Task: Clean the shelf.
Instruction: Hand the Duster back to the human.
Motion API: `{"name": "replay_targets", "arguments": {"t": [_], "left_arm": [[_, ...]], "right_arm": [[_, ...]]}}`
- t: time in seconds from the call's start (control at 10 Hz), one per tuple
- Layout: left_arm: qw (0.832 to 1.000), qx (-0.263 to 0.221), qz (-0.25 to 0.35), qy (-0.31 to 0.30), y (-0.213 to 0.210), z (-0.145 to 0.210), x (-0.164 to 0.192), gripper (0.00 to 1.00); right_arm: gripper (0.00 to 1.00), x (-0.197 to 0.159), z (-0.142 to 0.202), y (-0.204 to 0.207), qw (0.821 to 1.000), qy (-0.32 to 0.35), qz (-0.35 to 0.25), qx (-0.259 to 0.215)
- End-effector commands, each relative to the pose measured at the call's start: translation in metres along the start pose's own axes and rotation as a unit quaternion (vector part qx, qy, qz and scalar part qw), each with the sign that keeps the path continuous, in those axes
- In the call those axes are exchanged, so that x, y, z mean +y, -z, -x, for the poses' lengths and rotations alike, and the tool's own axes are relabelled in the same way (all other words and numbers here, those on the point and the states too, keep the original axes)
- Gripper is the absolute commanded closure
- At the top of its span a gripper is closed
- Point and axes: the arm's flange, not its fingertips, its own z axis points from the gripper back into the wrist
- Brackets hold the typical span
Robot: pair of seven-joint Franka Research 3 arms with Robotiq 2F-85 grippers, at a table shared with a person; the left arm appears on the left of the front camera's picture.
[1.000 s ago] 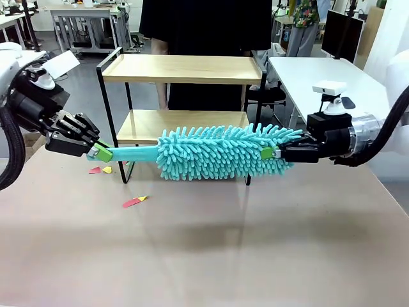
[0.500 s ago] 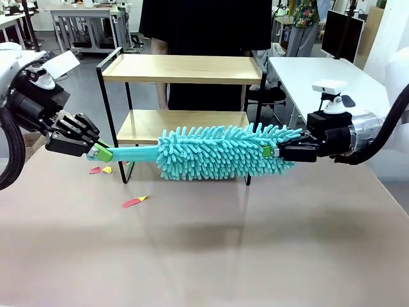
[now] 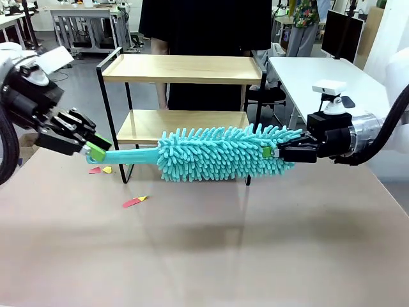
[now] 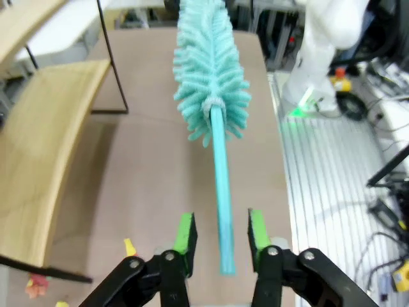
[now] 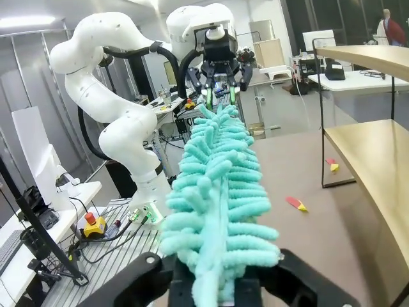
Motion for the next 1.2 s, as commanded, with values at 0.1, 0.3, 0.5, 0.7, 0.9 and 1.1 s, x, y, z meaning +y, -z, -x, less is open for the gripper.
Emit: {"name": "replay_targets", "arguments": {"t": [0.1,0.3,0.5,0.7,0.9,1.1], "left_arm": [[0.992,-0.123,-0.016,0.011,-0.068,0.017,-0.008,0.00],[0.986,-0.164,-0.032,0.014,-0.103,0.041,-0.015,0.00],[0.982,-0.183,-0.048,0.013,-0.122,0.063,-0.019,0.00],[0.986,-0.162,-0.048,0.000,-0.125,0.058,-0.024,0.00],[0.986,-0.162,-0.048,0.000,-0.125,0.058,-0.024,0.00],[0.986,-0.162,-0.048,0.000,-0.125,0.058,-0.024,0.00]], "right_arm": [[1.00,0.000,-0.002,0.000,1.000,-0.002,0.001,0.001],[1.00,0.000,-0.002,0.000,1.000,-0.002,0.001,0.001],[1.00,0.000,-0.002,0.000,1.000,-0.002,0.001,0.001],[0.83,0.000,0.001,0.000,1.000,0.001,0.000,0.000],[0.83,0.012,-0.053,-0.020,0.998,-0.043,0.038,-0.030],[0.83,0.026,-0.099,-0.052,0.986,-0.076,0.118,-0.091]]}}
